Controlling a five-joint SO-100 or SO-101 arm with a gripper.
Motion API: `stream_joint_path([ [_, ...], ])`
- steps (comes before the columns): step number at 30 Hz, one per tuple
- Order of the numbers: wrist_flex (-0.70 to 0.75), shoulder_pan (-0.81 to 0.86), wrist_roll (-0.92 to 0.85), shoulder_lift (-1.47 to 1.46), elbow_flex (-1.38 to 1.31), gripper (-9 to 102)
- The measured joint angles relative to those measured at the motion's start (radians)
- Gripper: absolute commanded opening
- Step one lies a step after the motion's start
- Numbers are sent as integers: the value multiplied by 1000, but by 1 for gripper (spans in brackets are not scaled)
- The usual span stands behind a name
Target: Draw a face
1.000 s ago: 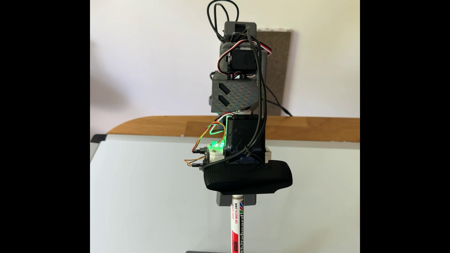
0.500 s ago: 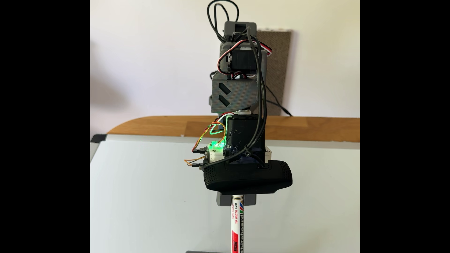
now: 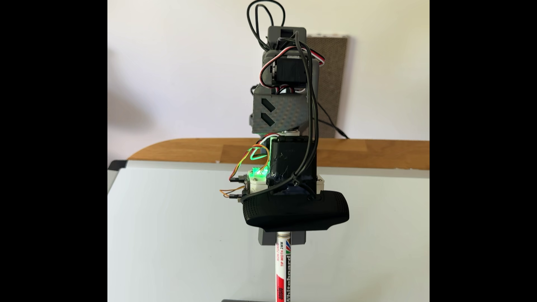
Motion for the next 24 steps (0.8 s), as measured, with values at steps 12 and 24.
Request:
stream_joint_path([
  [12,44,8,-2,233,-21,-1],
  [24,218,-61,-2,416,48,-1],
])
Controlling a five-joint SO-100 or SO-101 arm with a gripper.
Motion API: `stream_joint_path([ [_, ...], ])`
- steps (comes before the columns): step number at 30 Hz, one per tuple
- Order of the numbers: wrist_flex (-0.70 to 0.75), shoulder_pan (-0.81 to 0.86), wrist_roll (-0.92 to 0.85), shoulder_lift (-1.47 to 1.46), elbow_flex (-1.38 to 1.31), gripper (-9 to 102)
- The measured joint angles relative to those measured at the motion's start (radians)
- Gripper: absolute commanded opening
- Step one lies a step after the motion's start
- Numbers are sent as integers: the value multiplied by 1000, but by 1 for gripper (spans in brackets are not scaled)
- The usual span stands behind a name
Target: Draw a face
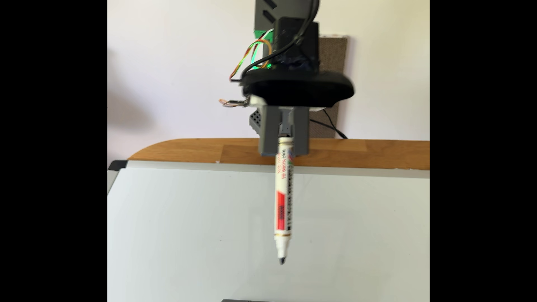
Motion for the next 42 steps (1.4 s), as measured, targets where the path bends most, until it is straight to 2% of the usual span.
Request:
stream_joint_path([
  [8,0,-155,0,80,290,-1],
  [16,-2,-147,0,83,376,-1],
  [24,-155,-137,0,81,557,-1],
  [35,-281,-140,0,72,571,-1],
  [42,-290,-140,0,23,571,-1],
])
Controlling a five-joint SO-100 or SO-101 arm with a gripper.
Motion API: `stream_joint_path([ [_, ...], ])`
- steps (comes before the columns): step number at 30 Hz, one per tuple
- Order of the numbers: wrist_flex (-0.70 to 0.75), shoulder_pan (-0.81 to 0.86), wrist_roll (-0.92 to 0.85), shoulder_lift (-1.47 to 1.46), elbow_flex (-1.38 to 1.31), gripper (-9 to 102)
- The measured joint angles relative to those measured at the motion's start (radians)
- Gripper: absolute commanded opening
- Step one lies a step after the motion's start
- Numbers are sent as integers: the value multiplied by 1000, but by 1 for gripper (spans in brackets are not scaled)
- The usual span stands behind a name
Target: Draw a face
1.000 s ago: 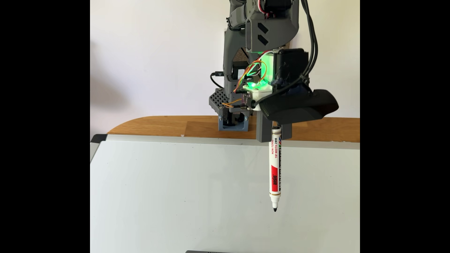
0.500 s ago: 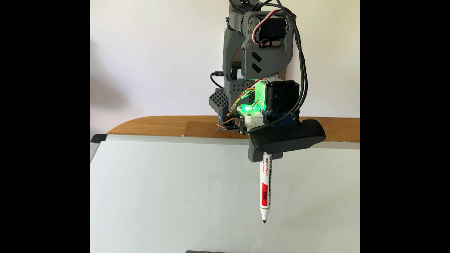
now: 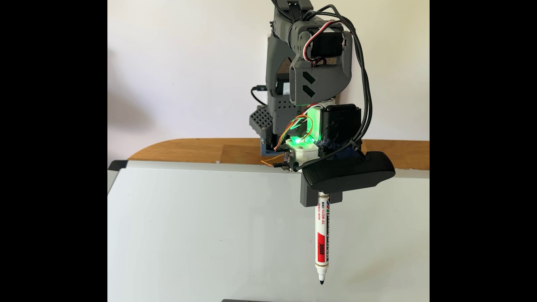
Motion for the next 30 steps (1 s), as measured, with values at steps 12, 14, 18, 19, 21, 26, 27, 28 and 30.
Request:
stream_joint_path([
  [12,0,0,0,-57,0,-1],
  [14,0,0,0,-57,0,-1],
  [18,37,0,0,-57,-2,-1],
  [19,46,0,0,-57,-2,-1],
  [21,58,0,0,-55,-2,-1],
  [26,110,0,0,-49,-3,-1],
  [27,121,0,0,-44,-3,-1],
  [28,130,0,0,-38,-3,-1],
  [30,135,0,0,-25,-2,-1],
])
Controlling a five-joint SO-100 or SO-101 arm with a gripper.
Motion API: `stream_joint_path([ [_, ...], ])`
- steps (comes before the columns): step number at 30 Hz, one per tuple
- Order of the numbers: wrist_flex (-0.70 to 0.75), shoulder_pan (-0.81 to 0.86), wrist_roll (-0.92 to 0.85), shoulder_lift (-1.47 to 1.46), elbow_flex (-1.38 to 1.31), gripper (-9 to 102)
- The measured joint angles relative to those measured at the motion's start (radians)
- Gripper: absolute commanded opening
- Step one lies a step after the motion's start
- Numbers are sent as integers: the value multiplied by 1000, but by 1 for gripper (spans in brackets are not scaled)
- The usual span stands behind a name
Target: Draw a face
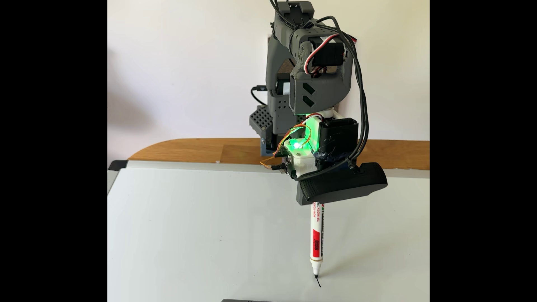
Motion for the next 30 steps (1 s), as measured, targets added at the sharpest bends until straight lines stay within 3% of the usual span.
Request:
stream_joint_path([
  [13,43,-28,0,69,3,-1],
  [21,34,130,15,176,-12,-1],
  [25,34,150,-153,176,-12,-1],
  [30,34,189,-574,172,-12,-1],
])
